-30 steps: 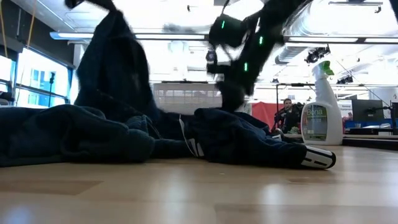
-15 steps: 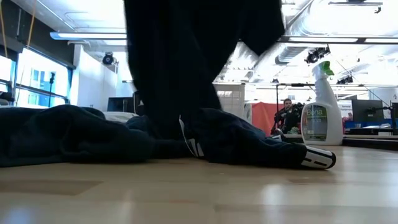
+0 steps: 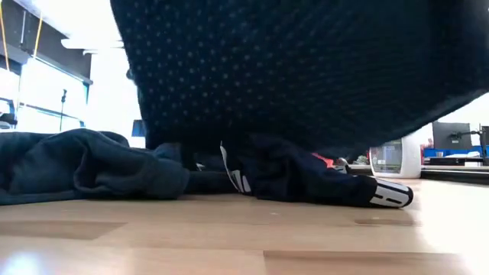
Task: Fold laundry
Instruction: Fold the navy blue polo shirt
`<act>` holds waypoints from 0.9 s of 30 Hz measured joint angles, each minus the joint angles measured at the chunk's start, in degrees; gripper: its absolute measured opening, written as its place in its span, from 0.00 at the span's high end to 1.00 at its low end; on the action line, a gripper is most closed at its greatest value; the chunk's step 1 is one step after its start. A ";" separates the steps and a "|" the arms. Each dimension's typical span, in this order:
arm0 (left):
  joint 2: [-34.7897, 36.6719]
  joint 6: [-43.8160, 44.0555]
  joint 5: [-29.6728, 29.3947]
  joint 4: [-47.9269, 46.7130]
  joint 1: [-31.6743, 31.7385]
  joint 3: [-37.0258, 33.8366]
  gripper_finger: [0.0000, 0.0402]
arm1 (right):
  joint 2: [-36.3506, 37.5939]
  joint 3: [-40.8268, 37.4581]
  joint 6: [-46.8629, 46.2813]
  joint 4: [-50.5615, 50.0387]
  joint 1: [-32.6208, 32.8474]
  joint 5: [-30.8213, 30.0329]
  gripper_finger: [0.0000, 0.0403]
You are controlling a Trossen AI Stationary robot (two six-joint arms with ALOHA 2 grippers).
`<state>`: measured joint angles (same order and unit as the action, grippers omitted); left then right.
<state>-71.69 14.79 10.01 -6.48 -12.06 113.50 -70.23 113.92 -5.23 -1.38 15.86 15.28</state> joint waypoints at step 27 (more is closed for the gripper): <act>-0.10 -11.10 10.98 -21.83 1.46 4.82 1.00 | -1.48 7.79 -0.33 -31.26 2.27 9.06 1.00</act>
<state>-71.80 3.68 20.99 -28.30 -10.60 118.32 -71.71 121.71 -5.57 -32.63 18.13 24.35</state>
